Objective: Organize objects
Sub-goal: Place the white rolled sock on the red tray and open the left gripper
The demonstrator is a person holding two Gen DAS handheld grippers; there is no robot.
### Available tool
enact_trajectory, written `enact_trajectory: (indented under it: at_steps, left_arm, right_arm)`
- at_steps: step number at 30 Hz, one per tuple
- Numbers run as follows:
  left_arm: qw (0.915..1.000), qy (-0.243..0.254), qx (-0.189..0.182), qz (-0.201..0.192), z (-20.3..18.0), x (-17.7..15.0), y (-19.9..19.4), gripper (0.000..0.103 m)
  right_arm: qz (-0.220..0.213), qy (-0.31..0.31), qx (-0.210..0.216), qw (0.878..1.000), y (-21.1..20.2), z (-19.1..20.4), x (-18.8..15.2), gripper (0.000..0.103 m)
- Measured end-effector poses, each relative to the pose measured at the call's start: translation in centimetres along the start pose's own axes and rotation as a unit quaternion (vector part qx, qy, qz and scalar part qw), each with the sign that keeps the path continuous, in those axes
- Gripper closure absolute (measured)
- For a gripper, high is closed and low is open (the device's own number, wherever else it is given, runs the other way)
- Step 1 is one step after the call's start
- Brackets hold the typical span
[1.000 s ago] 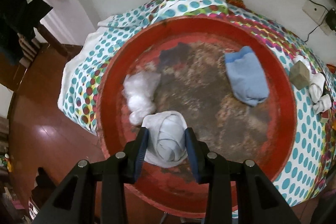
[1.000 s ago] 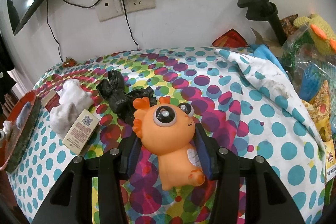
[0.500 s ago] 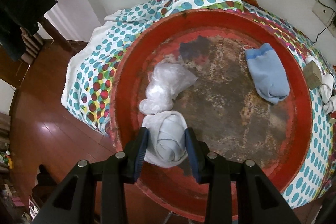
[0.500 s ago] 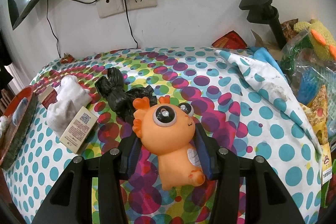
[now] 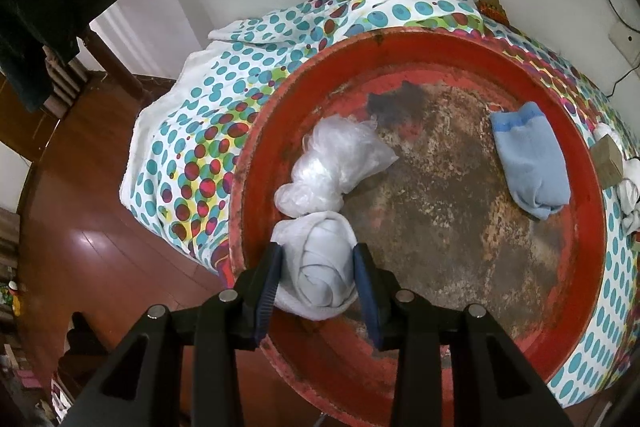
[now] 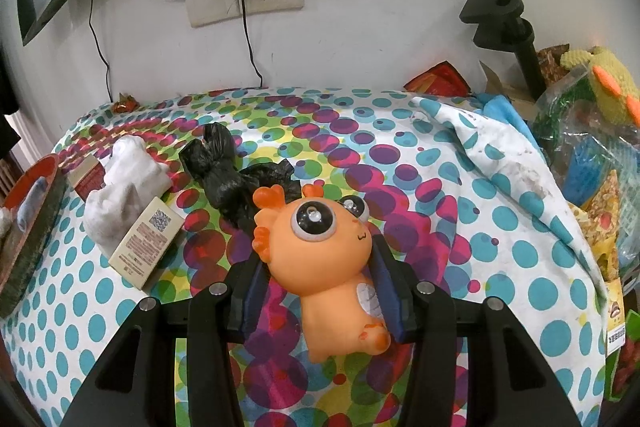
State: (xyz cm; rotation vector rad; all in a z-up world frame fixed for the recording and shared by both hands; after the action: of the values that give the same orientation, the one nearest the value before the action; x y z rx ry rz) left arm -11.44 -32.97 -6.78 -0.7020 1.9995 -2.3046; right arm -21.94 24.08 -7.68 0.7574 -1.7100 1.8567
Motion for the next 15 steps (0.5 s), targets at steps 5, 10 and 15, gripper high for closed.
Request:
enact_trajectory:
  at_steps: [5, 10, 15]
  left_arm:
    - [0.9999, 0.013, 0.001, -0.008, -0.2, -0.2, -0.3, 0.063]
    - [0.9997, 0.020, -0.006, -0.007, -0.4, -0.4, -0.7, 0.057]
    - [0.9996, 0.017, -0.011, -0.021, -0.3, -0.8, -2.2, 0.053]
  right_arm:
    - [0.001, -0.006, -0.005, 1.000, 0.0, 0.1, -0.1, 0.056]
    - [0.002, -0.010, -0.009, 1.000, 0.1, 0.3, -0.1, 0.056]
    - [0.003, -0.015, -0.013, 1.000, 0.0, 0.5, -0.1, 0.056]
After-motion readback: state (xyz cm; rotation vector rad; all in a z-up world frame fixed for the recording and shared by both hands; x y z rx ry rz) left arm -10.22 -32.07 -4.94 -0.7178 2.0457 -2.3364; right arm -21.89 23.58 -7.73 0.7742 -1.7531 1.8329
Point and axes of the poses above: each gripper's, at about its wrist camera, not at the fingertips, and y roughly the way its jaws point, z to its left, x to its top, the point moved 3 cm from there along y, roughly the way its jaws point, and after that the axes turned 1 degree about z, right-handed, at the moved point
